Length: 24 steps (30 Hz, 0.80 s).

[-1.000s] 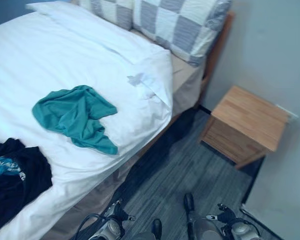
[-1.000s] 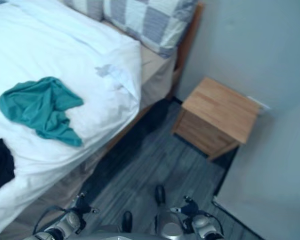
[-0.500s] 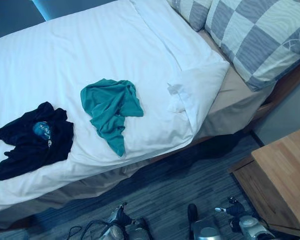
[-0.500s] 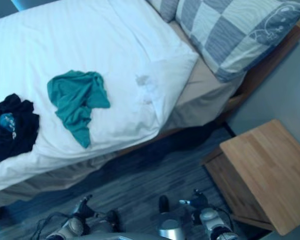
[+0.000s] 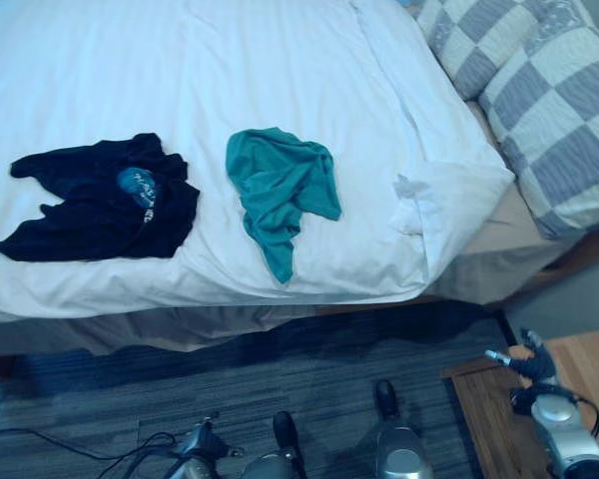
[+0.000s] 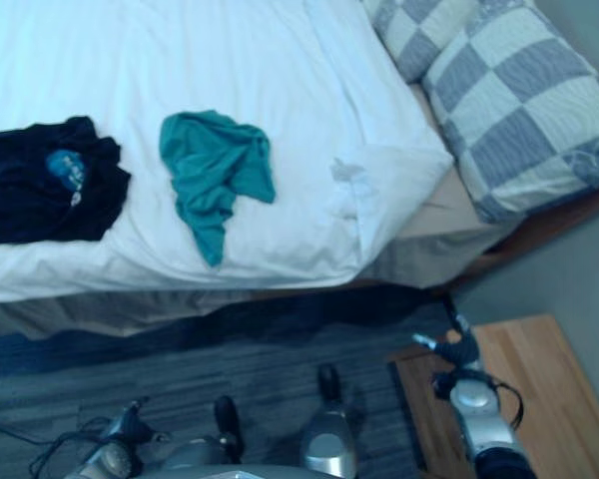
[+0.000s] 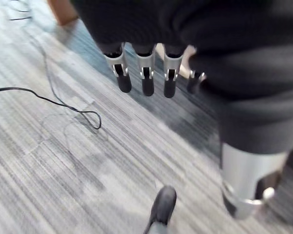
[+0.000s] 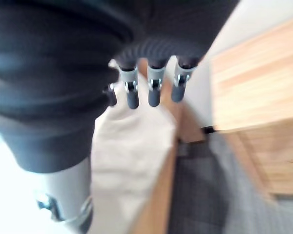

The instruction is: Tidy up the quilt and then pick up the clothes from the bed and put them into the laundry hamper.

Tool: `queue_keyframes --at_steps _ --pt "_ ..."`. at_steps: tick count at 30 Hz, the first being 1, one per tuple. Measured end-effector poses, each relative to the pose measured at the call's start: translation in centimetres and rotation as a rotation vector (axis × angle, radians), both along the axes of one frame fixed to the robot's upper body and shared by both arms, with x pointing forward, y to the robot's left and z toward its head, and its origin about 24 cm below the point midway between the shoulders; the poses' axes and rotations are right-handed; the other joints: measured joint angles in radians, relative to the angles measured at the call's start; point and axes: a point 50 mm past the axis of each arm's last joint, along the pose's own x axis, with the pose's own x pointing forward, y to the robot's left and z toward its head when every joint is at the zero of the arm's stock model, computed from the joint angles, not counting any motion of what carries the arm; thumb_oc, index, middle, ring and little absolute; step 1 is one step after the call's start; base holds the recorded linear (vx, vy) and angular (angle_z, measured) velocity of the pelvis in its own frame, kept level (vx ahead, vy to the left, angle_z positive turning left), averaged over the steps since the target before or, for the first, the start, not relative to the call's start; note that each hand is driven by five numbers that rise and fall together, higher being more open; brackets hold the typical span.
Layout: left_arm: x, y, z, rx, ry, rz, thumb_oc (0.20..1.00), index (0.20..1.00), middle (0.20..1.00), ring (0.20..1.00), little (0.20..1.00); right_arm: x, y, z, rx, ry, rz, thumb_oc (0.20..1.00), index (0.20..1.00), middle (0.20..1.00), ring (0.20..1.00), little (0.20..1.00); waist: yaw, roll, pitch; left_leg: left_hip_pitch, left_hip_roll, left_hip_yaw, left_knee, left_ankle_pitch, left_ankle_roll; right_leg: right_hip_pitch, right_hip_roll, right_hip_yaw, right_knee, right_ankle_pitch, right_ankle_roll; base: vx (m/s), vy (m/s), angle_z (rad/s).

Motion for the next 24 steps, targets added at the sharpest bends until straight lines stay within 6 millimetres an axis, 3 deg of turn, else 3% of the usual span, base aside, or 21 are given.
queue_keyframes --at_steps 1,3,5,6,9,12,16,18,19,21,23,24 --pt "-0.4 0.2 0.0 0.004 0.007 -0.006 1.000 1.000 1.000 1.000 1.000 0.8 0.2 1.3 -0.031 -0.039 0.039 1.000 1.000 1.000 1.000 1.000 0.003 0.000 0.000 0.001 0.005 -0.001 0.000 0.001 -0.002 0.004 0.007 -0.009 -0.001 0.000 0.000 0.09 -0.251 -0.06" --pt "-2.1 1.5 0.1 0.037 0.049 -0.004 1.000 1.000 1.000 1.000 1.000 4.5 1.4 7.8 -0.240 -0.223 0.221 1.000 1.000 1.000 1.000 1.000 0.009 -0.022 -0.008 0.009 0.012 -0.009 -0.025 0.023 -0.034 0.021 0.035 -0.004 -0.001 0.001 -0.001 0.07 -0.231 0.05" --pt "-2.2 2.0 0.3 0.051 0.053 -0.025 1.000 1.000 1.000 1.000 1.000 5.7 1.8 9.7 -0.302 -0.286 0.261 1.000 1.000 1.000 1.000 1.000 0.010 -0.048 -0.022 0.010 0.004 -0.014 -0.044 0.040 -0.047 0.030 0.038 0.003 -0.001 0.046 -0.007 0.00 -0.162 0.13" --pt "-1.7 0.7 0.1 0.026 0.041 -0.079 1.000 1.000 1.000 1.000 1.000 8.0 3.1 12.3 -0.356 -0.360 0.300 1.000 1.000 1.000 1.000 1.000 0.023 -0.015 -0.004 -0.001 0.049 -0.029 -0.045 0.060 -0.065 0.019 0.085 0.002 -0.001 0.098 -0.002 -0.03 -0.153 0.03" --pt "1.1 -2.5 0.5 -0.049 -0.060 -0.193 1.000 1.000 1.000 1.000 1.000 11.2 6.0 16.9 -0.478 -0.463 0.420 1.000 1.000 1.000 1.000 1.000 0.019 0.052 0.039 -0.029 0.104 -0.044 -0.045 0.080 -0.090 0.000 0.145 -0.020 0.004 0.098 -0.033 -0.03 -0.097 0.05" --pt "4.1 -4.1 1.7 -0.093 -0.174 -0.243 1.000 1.000 1.000 1.000 1.000 12.7 7.6 20.0 -0.548 -0.533 0.472 1.000 1.000 1.000 1.000 1.000 0.022 0.110 0.063 -0.062 0.127 -0.058 -0.044 0.089 -0.105 -0.025 0.166 -0.030 0.004 0.102 -0.043 -0.10 -0.089 0.10" --pt "8.6 -6.0 4.5 -0.111 -0.343 -0.345 1.000 1.000 1.000 1.000 1.000 13.4 6.5 23.2 -0.643 -0.571 0.413 1.000 1.000 1.000 1.000 1.000 0.026 0.145 0.134 -0.184 0.120 -0.083 -0.006 0.119 -0.106 -0.089 0.152 -0.092 0.004 0.111 -0.059 -0.12 -0.038 0.40" --pt "10.6 -6.4 6.1 -0.110 -0.424 -0.396 1.000 1.000 1.000 1.000 1.000 14.5 6.1 25.9 -0.689 -0.607 0.350 1.000 1.000 1.000 1.000 1.000 0.028 0.161 0.193 -0.211 0.112 -0.078 -0.044 0.139 -0.086 -0.131 0.147 -0.101 0.004 0.121 -0.062 -0.08 -0.025 0.24" --pt "11.2 -6.4 6.7 -0.107 -0.449 -0.394 1.000 1.000 1.000 1.000 1.000 15.1 6.3 27.6 -0.735 -0.623 0.333 0.203 0.203 0.203 0.203 0.203 0.025 0.171 0.220 -0.239 0.103 -0.074 -0.045 0.150 -0.089 -0.162 0.144 -0.095 0.004 0.125 -0.055 -0.11 -0.009 -0.05" --pt "11.9 -6.1 7.5 -0.094 -0.476 -0.412 1.000 1.000 1.000 1.000 1.000 15.4 5.8 28.6 -0.742 -0.632 0.297 0.200 0.200 0.200 0.200 0.200 0.036 0.185 0.241 -0.271 0.097 -0.066 -0.045 0.157 -0.084 -0.197 0.134 -0.081 0.004 0.134 -0.049 -0.08 -0.007 -0.06" --pt "13.0 -5.3 10.1 -0.083 -0.570 -0.438 1.000 1.000 1.000 1.000 1.000 15.2 3.3 29.1 -0.706 -0.617 0.198 0.200 0.200 0.200 0.200 0.200 0.051 0.207 0.273 -0.297 0.085 -0.063 -0.045 0.167 -0.077 -0.224 0.128 -0.081 0.005 0.146 -0.045 -0.02 -0.010 0.01" --pt "13.2 -4.8 10.3 -0.072 -0.577 -0.427 1.000 1.000 1.000 1.000 1.000 15.1 3.0 29.2 -0.686 -0.632 0.179 0.200 0.200 0.200 0.200 0.200 0.051 0.210 0.274 -0.298 0.082 -0.062 -0.045 0.166 -0.076 -0.225 0.125 -0.080 0.005 0.146 -0.045 0.00 -0.020 0.03"
